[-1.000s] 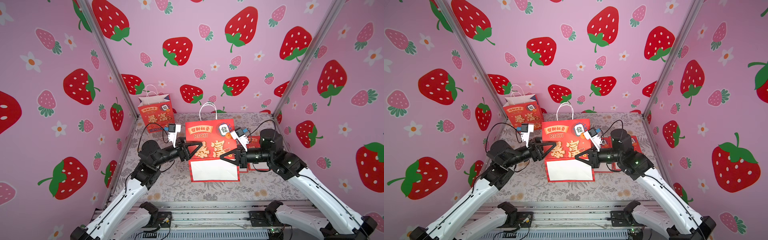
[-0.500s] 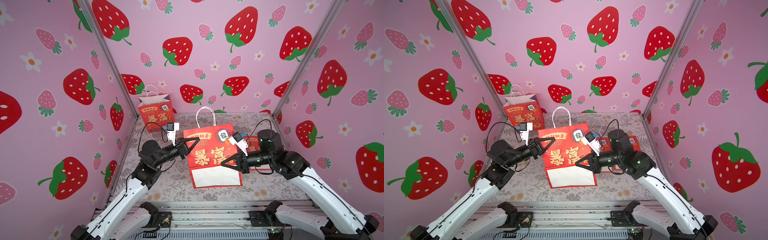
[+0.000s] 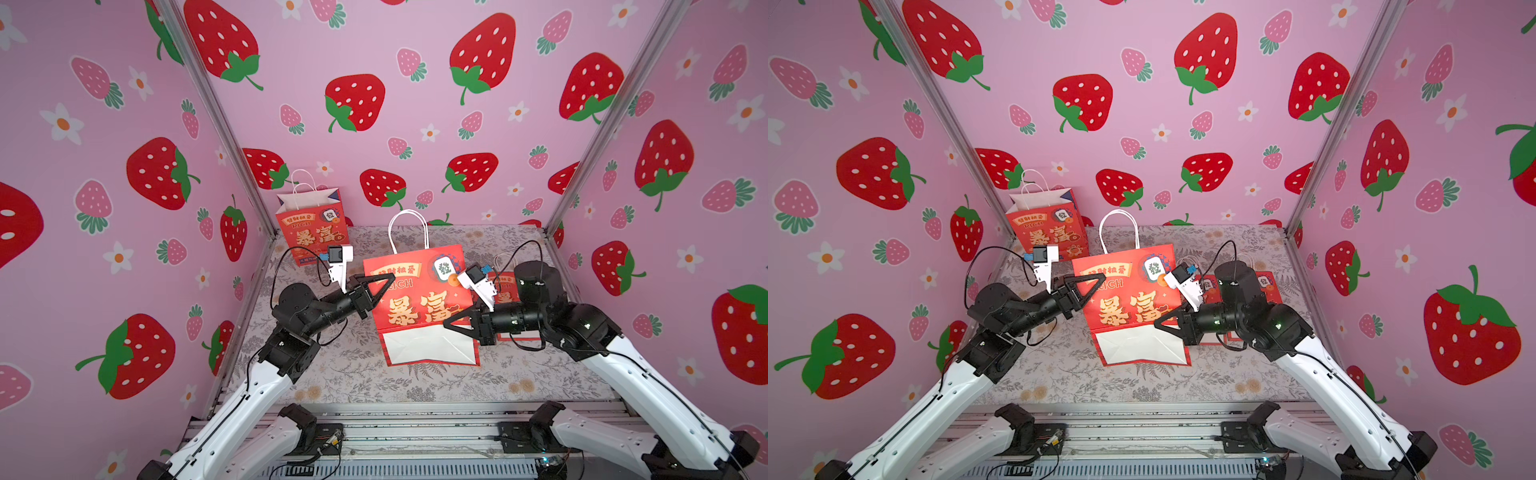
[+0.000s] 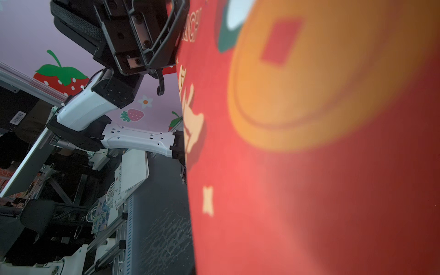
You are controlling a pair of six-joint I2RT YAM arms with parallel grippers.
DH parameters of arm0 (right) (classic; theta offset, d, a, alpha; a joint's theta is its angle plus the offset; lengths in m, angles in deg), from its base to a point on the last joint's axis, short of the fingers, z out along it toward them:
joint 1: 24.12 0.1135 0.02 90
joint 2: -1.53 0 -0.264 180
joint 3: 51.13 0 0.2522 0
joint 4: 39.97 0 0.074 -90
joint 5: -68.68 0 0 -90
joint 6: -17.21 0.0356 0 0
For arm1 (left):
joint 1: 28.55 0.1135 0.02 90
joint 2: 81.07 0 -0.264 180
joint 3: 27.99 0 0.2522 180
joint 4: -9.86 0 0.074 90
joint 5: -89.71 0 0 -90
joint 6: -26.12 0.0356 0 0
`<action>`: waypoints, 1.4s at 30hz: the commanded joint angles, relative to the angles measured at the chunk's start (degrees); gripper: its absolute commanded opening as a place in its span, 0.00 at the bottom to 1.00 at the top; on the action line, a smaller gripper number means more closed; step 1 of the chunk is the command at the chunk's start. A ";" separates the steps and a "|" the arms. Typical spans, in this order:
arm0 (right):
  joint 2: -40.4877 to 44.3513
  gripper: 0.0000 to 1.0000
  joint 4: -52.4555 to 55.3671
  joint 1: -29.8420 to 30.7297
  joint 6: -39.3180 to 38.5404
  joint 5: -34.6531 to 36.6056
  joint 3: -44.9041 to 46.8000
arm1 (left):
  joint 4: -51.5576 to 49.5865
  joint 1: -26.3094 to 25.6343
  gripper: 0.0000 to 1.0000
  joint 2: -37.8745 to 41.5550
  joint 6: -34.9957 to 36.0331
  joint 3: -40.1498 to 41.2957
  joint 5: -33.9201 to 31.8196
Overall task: Put away the paper bag
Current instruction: Press the paper bag.
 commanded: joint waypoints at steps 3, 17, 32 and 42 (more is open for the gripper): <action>-0.10 0.05 -7.40 0.00 4.89 -2.05 1.47 | 0.59 0.23 0.22 2.48 2.96 -0.40 0.35; 1.03 0.15 -13.59 -0.76 8.81 -4.79 3.40 | 2.74 0.12 0.52 0.68 3.80 -1.45 11.11; 2.94 0.08 -16.31 -0.75 9.52 3.52 4.06 | -3.25 -1.52 0.33 -1.82 8.15 -3.54 12.62; 3.94 0.00 -18.61 -0.76 11.05 5.22 5.46 | -4.44 -1.52 0.50 -1.23 8.87 -3.51 12.79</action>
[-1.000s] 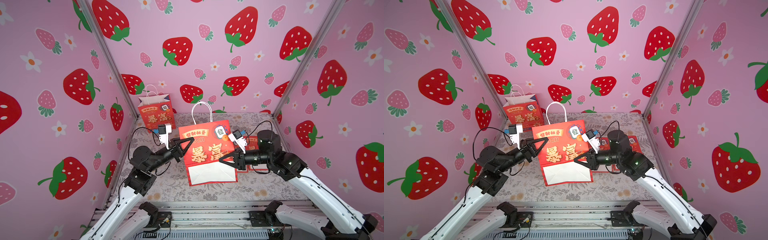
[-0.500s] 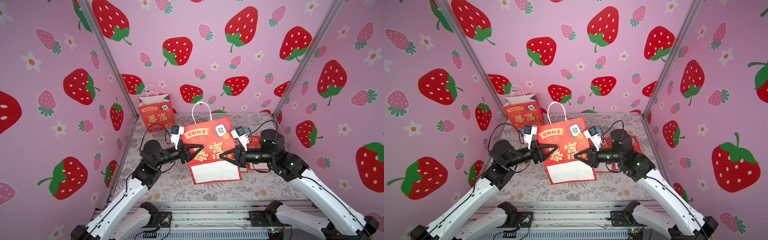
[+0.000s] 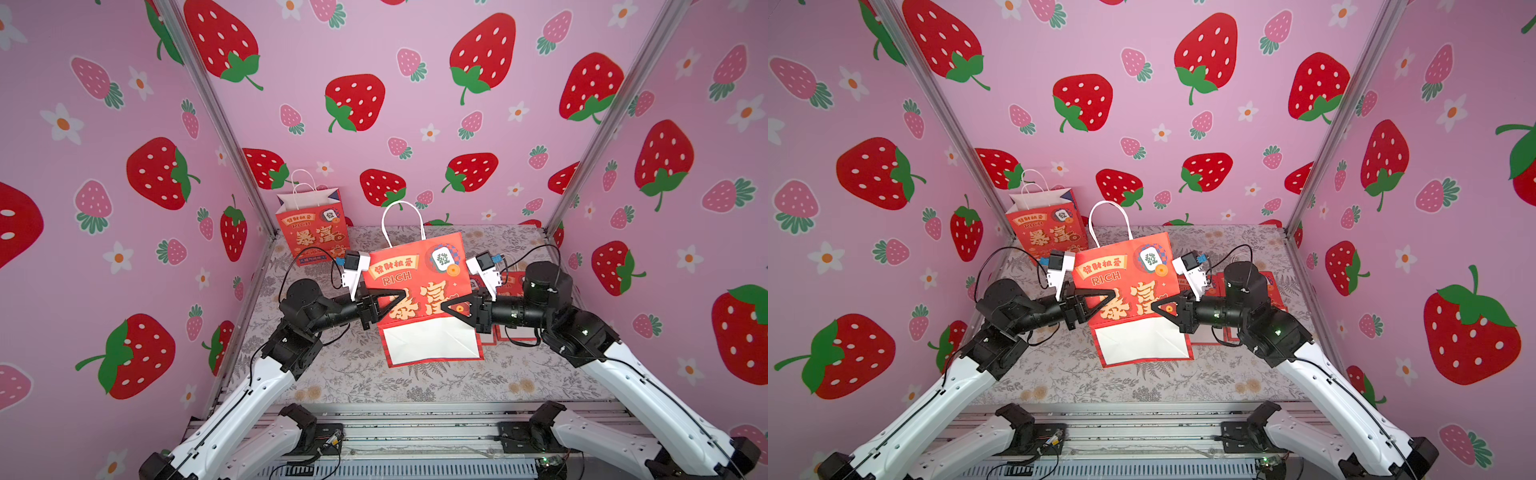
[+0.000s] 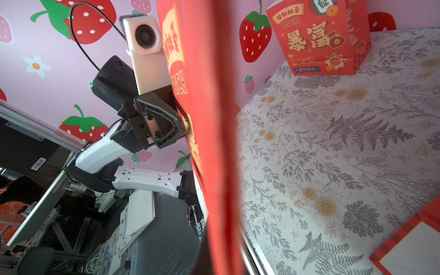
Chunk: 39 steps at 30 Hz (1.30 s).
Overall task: Put away the paper bag
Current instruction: Press the paper bag.
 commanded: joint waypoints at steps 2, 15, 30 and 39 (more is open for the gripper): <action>2.48 0.00 -2.39 -0.22 0.43 4.40 0.94 | -1.81 -0.23 0.67 0.93 1.59 -2.72 3.17; 6.46 0.00 -11.76 -2.75 4.60 5.32 4.27 | -6.82 -3.11 0.74 -3.70 4.96 -5.67 4.32; 3.64 0.00 -23.75 -3.24 10.06 0.51 9.53 | -6.51 -3.72 0.09 -1.76 3.61 -4.70 -4.97; 3.28 0.01 -30.03 -3.20 11.90 2.22 14.27 | -13.82 -5.95 0.42 -1.38 4.39 -4.92 -6.73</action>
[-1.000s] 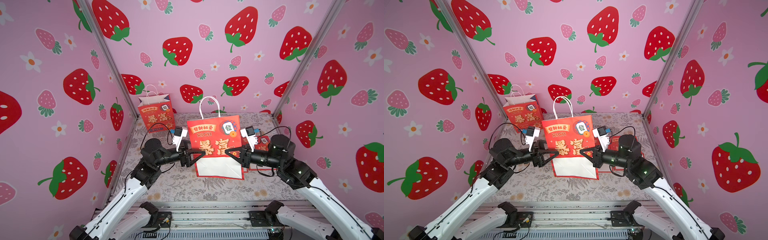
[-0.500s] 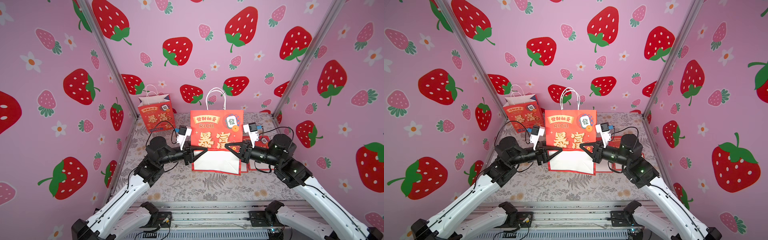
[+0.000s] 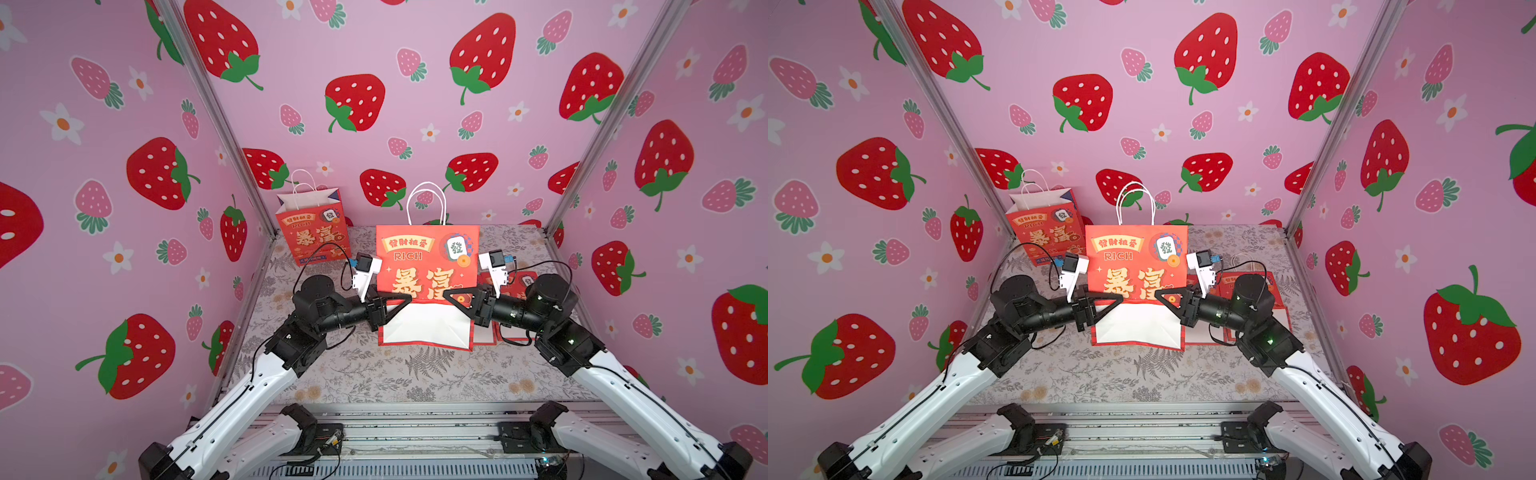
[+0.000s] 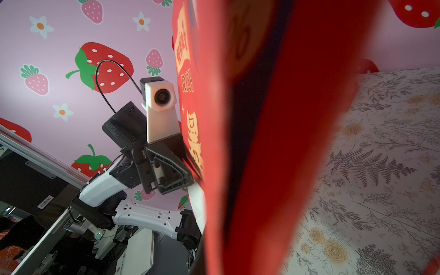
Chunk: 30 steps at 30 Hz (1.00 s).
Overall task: Put away the paper bag
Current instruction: Press the paper bag.
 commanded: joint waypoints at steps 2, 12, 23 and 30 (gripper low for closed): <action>-1.44 0.01 -6.74 -0.19 2.04 -0.03 1.64 | -3.01 -2.08 0.43 0.80 0.56 -1.77 -1.13; -1.02 0.06 -6.24 -0.17 1.64 -1.38 2.56 | -7.71 -3.21 0.00 1.60 1.88 -2.51 -8.36; 3.48 0.90 6.62 -0.21 -12.84 18.67 8.61 | -32.25 -3.24 0.00 2.66 7.95 -9.81 -18.71; 2.62 0.99 2.27 -0.23 -16.69 26.88 15.68 | -49.69 -2.96 0.00 -0.75 10.89 -15.55 -26.51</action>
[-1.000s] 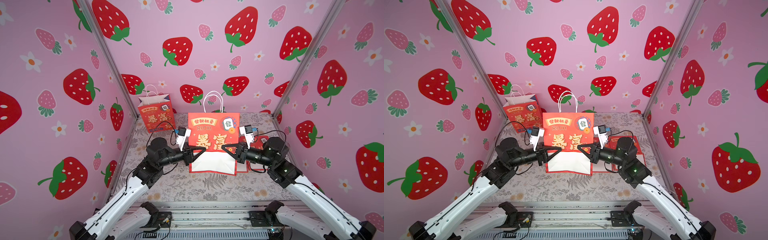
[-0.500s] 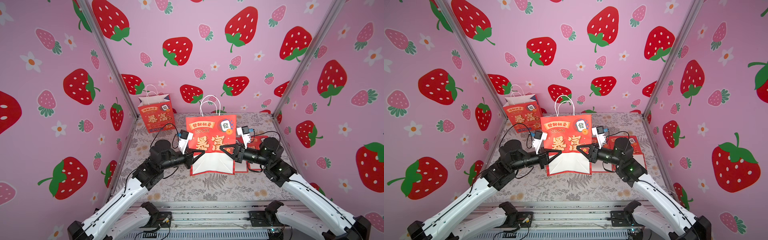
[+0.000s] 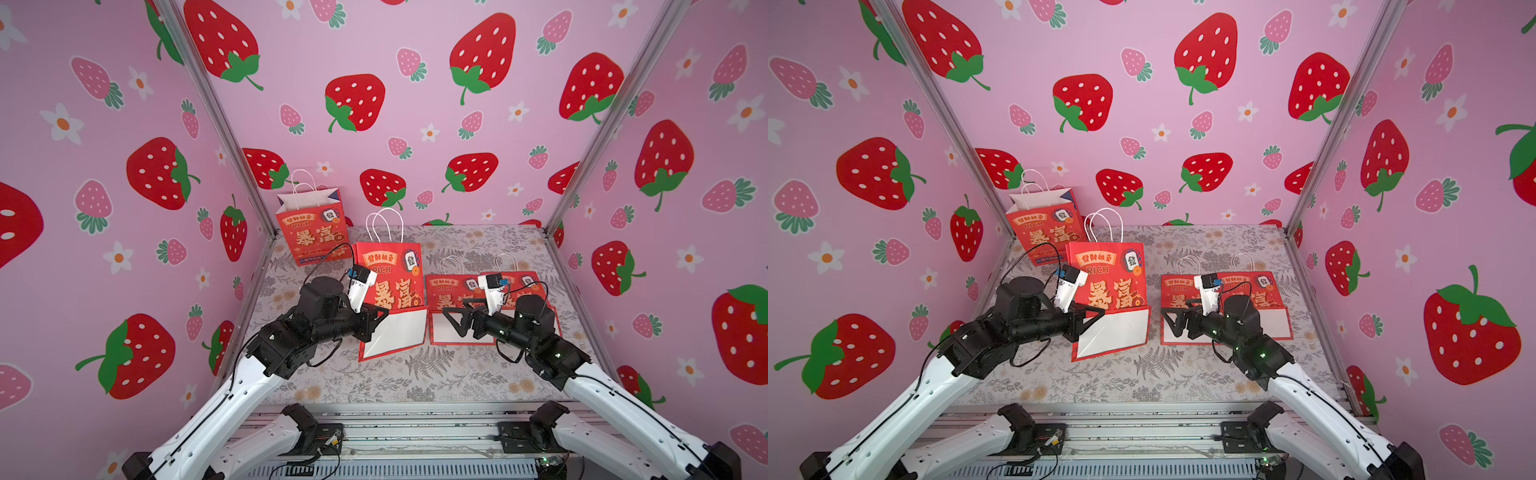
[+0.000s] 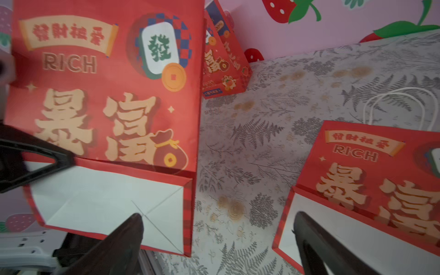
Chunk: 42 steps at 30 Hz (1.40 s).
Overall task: Put away the paper bag
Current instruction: Place the paper bag at the center of the board.
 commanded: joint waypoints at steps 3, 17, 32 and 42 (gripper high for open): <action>-0.08 0.99 -1.78 0.15 -5.71 10.74 2.51 | -11.86 0.93 0.00 -3.16 2.51 -4.68 -4.23; 1.67 0.99 -4.76 0.15 -5.98 14.56 5.96 | -1.78 10.48 0.00 -20.58 4.60 -7.56 12.73; 0.16 0.99 -5.74 0.04 -6.24 13.41 5.94 | 6.45 19.30 0.00 -36.90 6.91 -8.37 28.82; 0.02 0.99 -5.82 -0.04 -6.24 13.14 5.94 | 6.28 21.96 0.00 -47.60 8.62 -10.70 31.98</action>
